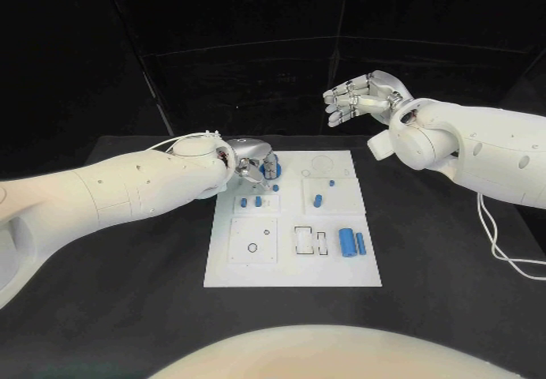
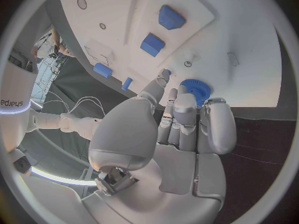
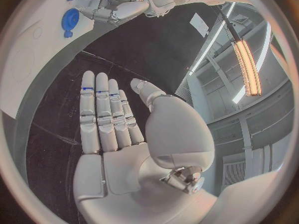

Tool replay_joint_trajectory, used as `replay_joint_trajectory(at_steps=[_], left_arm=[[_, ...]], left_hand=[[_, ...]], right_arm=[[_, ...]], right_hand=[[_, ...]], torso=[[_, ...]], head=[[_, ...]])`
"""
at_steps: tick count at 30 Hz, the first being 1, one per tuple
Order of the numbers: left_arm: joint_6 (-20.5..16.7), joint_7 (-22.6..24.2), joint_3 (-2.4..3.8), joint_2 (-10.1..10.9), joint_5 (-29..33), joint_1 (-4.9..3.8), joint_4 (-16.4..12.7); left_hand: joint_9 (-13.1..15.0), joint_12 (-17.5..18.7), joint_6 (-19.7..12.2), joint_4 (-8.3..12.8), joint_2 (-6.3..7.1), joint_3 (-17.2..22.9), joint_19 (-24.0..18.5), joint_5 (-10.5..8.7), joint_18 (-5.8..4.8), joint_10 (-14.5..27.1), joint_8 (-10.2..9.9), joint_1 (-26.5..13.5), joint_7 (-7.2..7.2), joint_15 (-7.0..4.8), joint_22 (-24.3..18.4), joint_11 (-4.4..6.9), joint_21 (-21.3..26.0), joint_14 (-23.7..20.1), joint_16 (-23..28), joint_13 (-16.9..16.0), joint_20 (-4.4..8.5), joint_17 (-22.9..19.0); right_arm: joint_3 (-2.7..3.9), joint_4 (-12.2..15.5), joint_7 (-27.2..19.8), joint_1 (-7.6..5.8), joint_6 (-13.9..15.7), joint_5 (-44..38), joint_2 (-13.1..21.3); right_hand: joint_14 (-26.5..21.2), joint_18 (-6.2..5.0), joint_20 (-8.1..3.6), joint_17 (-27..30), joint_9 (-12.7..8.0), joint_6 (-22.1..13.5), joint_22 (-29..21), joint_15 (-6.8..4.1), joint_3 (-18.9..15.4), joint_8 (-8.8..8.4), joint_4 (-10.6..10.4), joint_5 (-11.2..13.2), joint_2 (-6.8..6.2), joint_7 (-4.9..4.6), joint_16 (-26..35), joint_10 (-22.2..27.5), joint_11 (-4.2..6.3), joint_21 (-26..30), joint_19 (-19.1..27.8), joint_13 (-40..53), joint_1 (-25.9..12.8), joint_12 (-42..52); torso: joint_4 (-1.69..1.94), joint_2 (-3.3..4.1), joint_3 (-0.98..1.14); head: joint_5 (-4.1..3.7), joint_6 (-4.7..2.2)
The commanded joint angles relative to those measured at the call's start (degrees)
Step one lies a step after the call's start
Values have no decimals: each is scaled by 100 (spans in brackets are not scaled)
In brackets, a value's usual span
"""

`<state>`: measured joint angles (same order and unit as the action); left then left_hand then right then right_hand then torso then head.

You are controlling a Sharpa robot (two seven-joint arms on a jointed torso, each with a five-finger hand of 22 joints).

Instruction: Assemble the parts on the task board

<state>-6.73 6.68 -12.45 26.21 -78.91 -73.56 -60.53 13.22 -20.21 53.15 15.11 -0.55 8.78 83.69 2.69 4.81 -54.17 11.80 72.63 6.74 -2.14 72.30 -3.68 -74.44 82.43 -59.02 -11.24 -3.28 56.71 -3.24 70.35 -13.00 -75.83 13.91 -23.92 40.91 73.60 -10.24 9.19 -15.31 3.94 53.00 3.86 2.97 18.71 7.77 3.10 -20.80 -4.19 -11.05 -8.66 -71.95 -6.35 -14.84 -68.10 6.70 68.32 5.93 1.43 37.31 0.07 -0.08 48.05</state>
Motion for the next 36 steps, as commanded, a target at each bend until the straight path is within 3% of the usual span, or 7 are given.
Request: replay_joint_trajectory(at_steps=[1,36], left_arm=[[157,85,-2,-45,-163,15,39],[343,-14,5,-456,-166,148,433]], left_hand=[[-27,37,72,22,-50,26,111,0,-86,-89,-34,46,-2,12,4,-1,-16,41,-11,37,-25,-33],[-206,206,285,71,-198,203,207,-1,-150,-473,-186,27,25,65,325,4,-291,154,-204,249,-77,8]], right_arm=[[4,1,-72,-11,-5,-7,-8],[4,3,-72,-11,-9,-7,-64]], right_hand=[[14,-29,-15,-9,5,-28,-6,17,12,33,-30,-29,33,-3,25,-4,-12,30,-45,-8,43,-25],[17,-29,-16,-10,5,-26,-5,17,13,36,-31,-30,35,-3,26,-8,-11,34,-49,-7,45,-24]], torso=[[7,-7,5],[8,-2,7]], head=[[-5,1],[-57,51]])
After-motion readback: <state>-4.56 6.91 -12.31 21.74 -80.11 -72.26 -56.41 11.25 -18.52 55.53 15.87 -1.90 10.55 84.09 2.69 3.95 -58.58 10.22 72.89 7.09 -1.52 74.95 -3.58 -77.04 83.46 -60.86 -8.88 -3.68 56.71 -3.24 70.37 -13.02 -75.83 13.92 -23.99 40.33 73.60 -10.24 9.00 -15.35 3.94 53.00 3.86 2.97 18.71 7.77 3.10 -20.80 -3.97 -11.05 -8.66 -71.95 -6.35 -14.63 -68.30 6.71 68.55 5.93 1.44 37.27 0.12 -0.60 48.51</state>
